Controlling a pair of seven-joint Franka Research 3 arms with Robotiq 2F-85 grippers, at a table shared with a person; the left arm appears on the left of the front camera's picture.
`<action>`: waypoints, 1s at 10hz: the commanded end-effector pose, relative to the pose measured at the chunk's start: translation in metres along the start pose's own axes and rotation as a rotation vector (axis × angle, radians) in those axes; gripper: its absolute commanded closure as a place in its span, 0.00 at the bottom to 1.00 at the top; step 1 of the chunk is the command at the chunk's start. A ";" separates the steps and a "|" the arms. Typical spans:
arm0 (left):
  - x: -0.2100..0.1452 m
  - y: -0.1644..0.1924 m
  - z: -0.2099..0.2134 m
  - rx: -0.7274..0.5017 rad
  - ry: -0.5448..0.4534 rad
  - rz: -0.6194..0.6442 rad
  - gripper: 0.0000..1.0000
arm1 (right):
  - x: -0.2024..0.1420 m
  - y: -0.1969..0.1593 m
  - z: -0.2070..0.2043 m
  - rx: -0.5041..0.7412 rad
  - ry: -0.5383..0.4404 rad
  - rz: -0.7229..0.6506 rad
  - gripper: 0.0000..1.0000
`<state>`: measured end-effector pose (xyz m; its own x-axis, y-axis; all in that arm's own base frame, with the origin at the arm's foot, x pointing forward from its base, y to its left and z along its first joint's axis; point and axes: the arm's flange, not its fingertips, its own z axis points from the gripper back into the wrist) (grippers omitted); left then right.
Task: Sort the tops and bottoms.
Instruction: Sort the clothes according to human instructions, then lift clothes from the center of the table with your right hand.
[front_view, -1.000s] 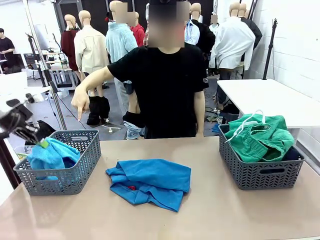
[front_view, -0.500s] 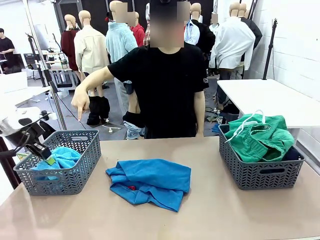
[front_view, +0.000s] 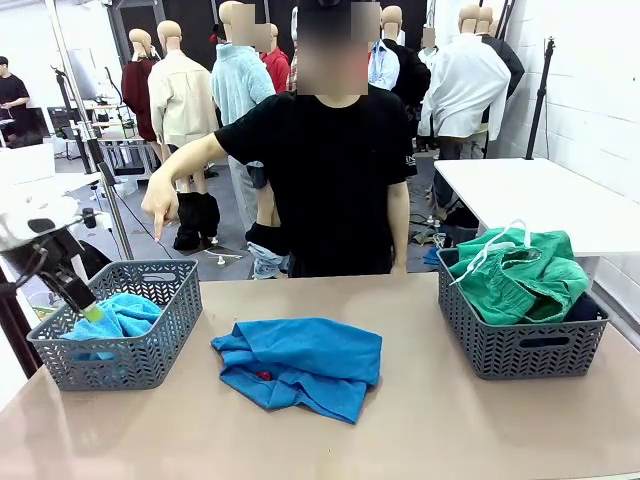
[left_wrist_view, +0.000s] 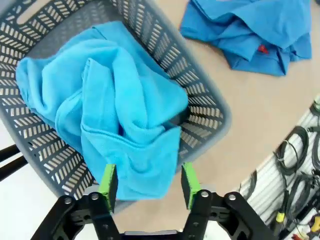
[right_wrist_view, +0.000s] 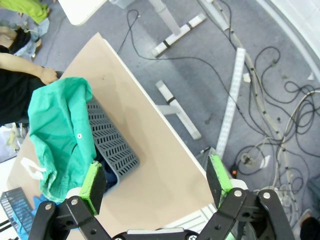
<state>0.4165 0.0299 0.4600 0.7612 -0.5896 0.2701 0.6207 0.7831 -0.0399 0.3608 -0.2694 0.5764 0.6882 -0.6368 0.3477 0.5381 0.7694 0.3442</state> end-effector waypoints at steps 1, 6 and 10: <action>0.006 -0.001 0.046 -0.031 0.007 -0.057 0.00 | -0.001 -0.001 0.000 -0.013 0.006 0.014 0.00; -0.004 -0.005 0.180 0.082 -0.199 -0.076 0.00 | -0.001 -0.001 0.000 -0.013 0.006 0.014 0.00; -0.003 -0.011 0.199 0.092 -0.203 -0.053 0.00 | -0.001 -0.001 0.000 -0.013 0.006 0.014 0.00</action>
<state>0.3676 0.0637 0.6543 0.6611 -0.5841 0.4710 0.6353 0.7697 0.0627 0.3607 -0.2694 0.5766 0.6881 -0.6368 0.3479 0.5380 0.7694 0.3443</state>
